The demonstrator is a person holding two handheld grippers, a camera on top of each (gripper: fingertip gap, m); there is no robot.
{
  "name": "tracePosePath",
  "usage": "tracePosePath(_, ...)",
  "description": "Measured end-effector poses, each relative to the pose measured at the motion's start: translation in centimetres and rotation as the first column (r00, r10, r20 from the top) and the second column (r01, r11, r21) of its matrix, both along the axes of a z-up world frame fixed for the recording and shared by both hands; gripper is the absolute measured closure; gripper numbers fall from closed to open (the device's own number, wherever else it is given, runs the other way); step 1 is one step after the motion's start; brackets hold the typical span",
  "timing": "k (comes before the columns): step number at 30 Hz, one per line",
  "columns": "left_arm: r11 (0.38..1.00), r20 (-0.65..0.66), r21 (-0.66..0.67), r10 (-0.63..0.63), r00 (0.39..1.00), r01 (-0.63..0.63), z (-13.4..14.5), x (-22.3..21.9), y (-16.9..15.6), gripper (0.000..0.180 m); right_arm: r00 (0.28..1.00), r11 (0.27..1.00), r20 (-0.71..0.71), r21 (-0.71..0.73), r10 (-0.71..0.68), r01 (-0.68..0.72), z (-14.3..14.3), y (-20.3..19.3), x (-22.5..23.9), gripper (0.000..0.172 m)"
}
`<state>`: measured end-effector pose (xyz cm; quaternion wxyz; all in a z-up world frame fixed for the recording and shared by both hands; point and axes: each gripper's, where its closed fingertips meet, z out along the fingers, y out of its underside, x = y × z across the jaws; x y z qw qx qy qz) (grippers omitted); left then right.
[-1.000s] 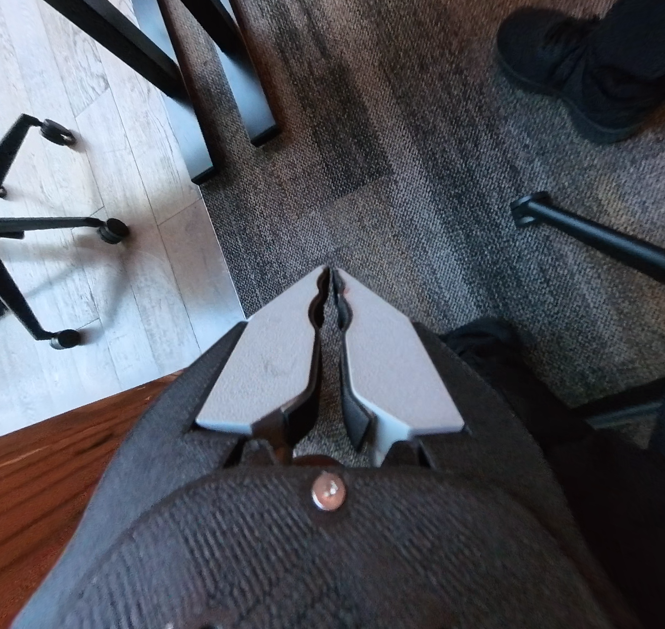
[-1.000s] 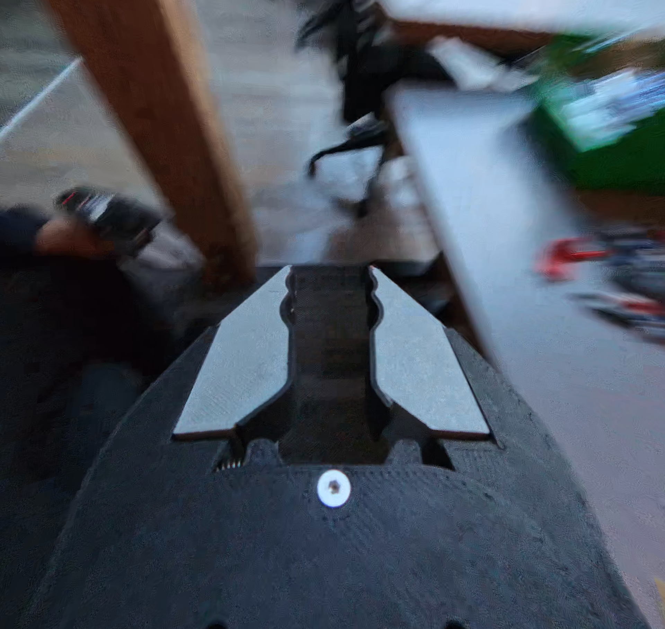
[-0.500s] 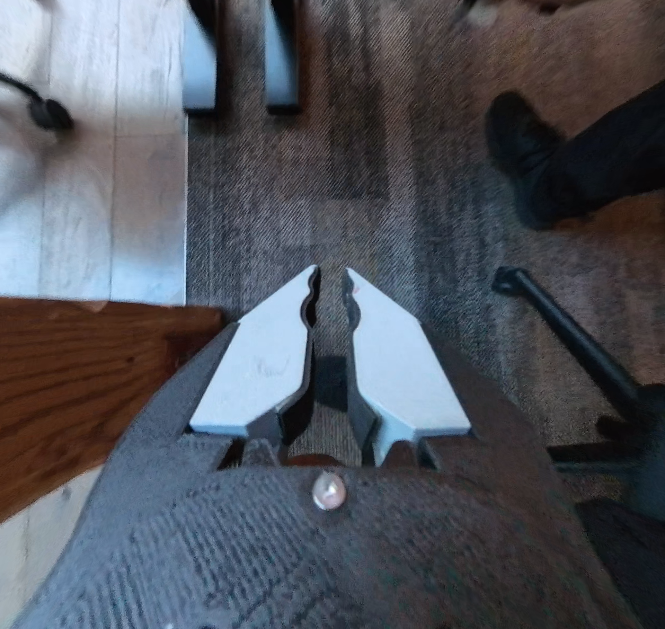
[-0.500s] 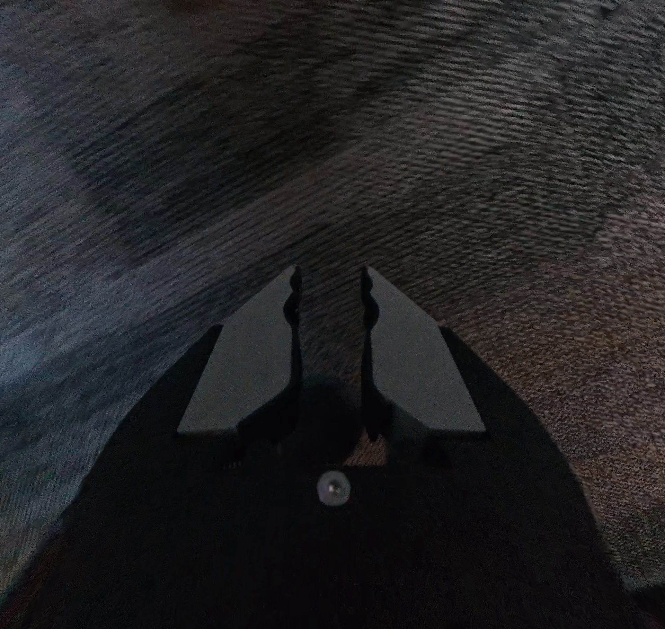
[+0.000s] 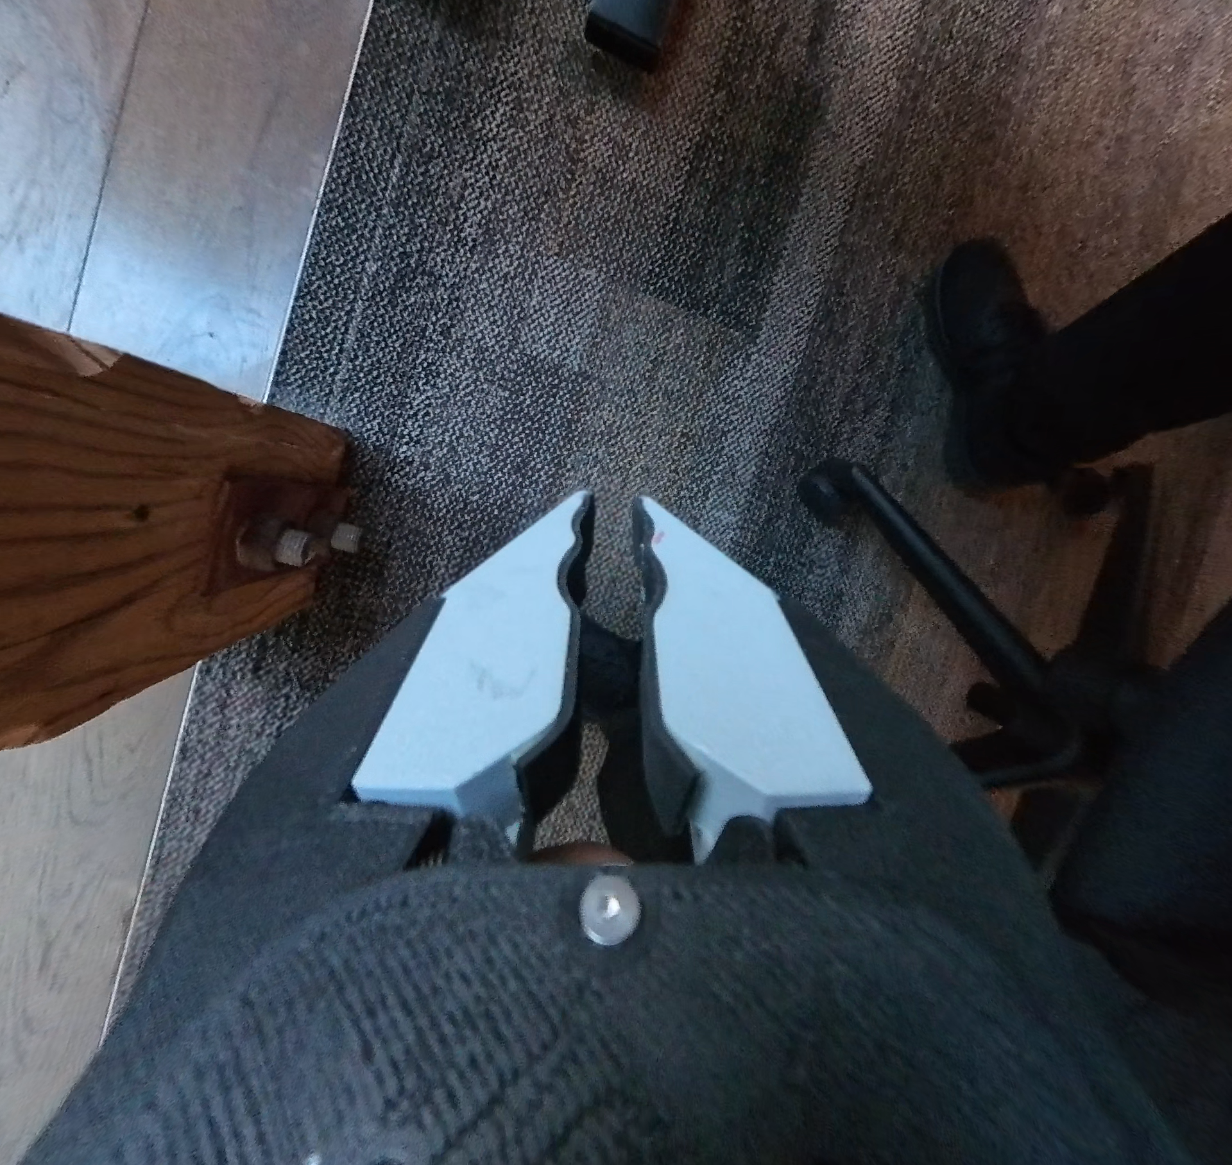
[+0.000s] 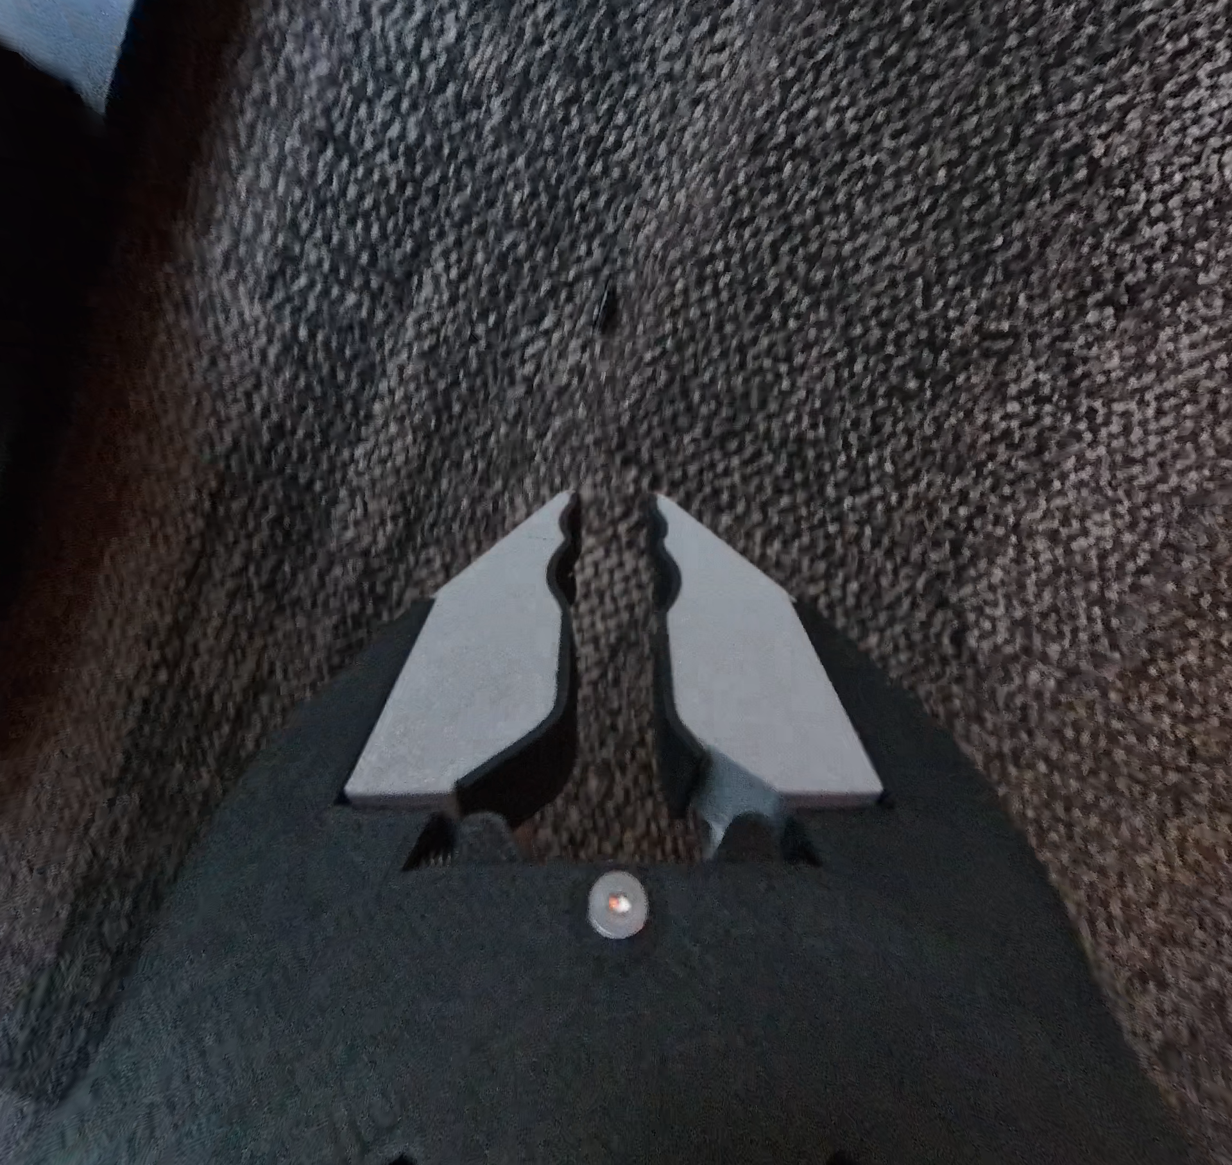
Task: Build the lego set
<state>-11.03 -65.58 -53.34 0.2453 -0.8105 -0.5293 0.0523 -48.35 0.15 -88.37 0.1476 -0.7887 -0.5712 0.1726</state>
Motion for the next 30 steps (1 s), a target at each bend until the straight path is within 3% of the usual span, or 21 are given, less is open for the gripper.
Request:
tracePosePath(5,1.0,-0.006,-0.013,0.009,1.0,-0.009,-0.5,-1.6,0.4,0.173,0.999,0.999,-0.009,-0.023,-0.038,0.037,-2.1,1.7,-4.6,0.156)
tracePosePath(9,0.998,-0.029,-0.003,0.055,0.998,-0.055,-0.3,-3.6,0.3,0.173,1.0,0.998,0.015,-0.061,-0.001,0.002,-4.4,0.6,-6.9,0.158)
tracePosePath(17,0.997,0.001,0.019,0.069,0.998,-0.069,-0.9,-4.6,1.7,0.175,0.996,0.999,0.091,-0.038,0.003,0.0,-7.2,0.6,-8.5,0.172)
tracePosePath(23,0.995,-0.015,-0.001,0.101,0.995,-0.101,-0.3,-3.5,0.5,0.175,0.99,0.998,0.124,-0.014,0.065,-0.064,-6.8,-0.4,-7.7,0.172)
tracePosePath(26,0.994,-0.043,0.019,0.11,0.993,-0.109,0.4,-3.4,0.3,0.176,0.997,0.998,0.044,0.023,0.062,-0.063,-4.5,0.2,-8.0,0.172)
tracePosePath(30,0.994,-0.053,0.008,0.11,0.993,-0.109,0.4,-2.7,-0.3,0.177,0.993,0.994,0.065,0.05,0.098,-0.101,-2.3,2.5,-7.4,0.172)
